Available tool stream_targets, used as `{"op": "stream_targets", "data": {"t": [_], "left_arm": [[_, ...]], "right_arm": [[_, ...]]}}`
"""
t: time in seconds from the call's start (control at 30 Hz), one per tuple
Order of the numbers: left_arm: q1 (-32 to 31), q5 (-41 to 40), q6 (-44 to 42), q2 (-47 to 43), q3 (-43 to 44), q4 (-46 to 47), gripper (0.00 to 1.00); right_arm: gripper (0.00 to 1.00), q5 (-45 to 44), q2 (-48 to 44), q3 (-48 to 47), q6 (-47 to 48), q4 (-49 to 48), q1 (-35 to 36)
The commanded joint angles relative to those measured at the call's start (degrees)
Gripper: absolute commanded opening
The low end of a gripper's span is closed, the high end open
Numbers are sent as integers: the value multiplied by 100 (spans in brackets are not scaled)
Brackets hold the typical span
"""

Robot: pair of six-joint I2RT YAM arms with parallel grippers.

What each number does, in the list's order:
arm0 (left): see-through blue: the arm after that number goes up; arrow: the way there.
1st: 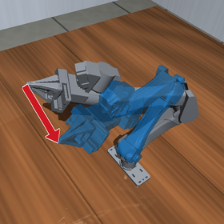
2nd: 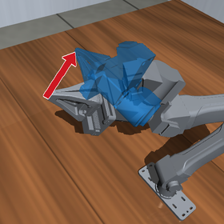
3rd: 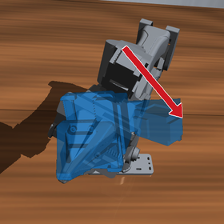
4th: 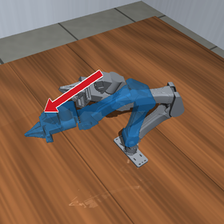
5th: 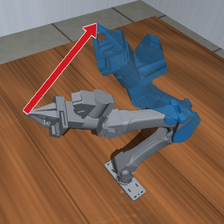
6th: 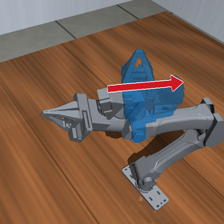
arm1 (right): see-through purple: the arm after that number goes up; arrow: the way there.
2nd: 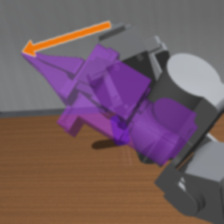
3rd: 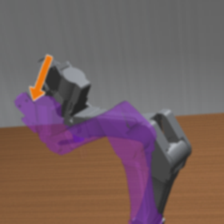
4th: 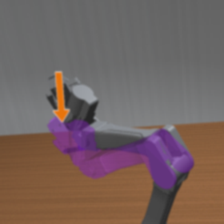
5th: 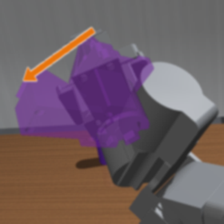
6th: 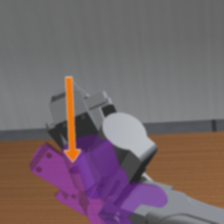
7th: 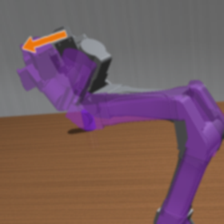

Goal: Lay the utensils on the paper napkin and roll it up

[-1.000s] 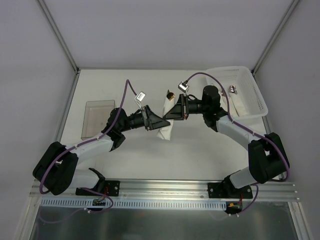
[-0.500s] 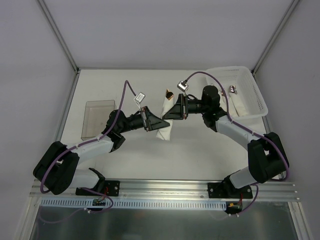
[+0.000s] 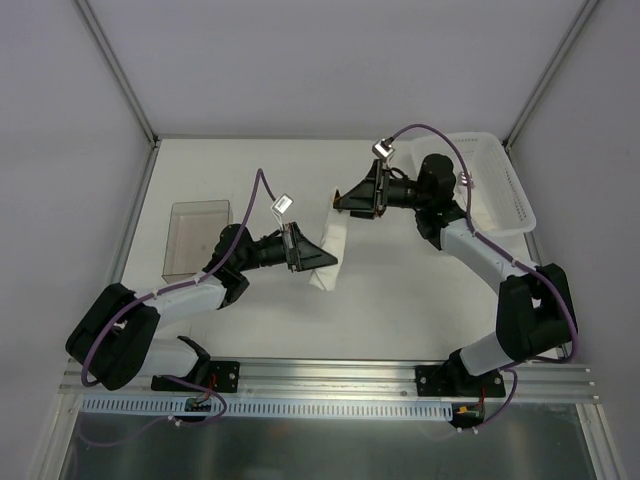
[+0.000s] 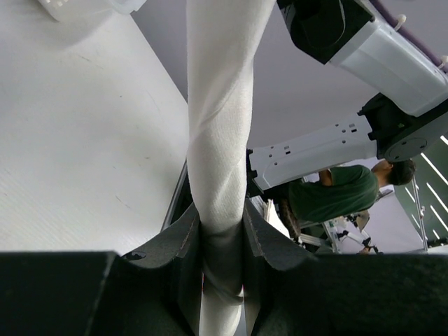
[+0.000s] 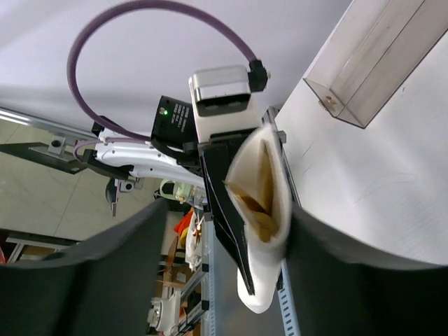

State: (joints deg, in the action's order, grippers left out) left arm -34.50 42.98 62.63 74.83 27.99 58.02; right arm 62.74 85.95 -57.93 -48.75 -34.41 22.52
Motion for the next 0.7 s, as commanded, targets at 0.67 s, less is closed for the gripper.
{"op": "stream_targets", "data": {"t": [0.67], "left_arm": [[374, -1045, 1356, 1288, 418, 2808, 0]], "right_arm": [[85, -16, -1028, -157, 2045, 2123, -591]]}}
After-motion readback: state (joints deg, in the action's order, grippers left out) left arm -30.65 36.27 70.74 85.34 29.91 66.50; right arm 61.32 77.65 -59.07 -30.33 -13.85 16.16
